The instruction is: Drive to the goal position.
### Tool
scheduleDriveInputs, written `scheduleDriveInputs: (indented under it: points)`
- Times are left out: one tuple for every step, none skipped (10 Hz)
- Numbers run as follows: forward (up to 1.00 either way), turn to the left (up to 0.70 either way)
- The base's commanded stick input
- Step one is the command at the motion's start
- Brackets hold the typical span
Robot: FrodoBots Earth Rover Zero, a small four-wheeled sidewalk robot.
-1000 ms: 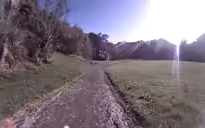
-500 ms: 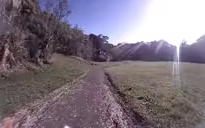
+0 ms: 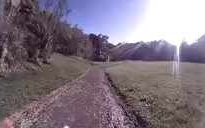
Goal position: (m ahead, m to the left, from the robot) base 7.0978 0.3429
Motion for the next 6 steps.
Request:
scheduleDriveInputs:
  points:
    - [1.00,0.00]
    - [1.00,0.00]
    - [1.00,0.00]
    - [1.00,0.00]
    - [1.00,0.00]
    - [1.00,0.00]
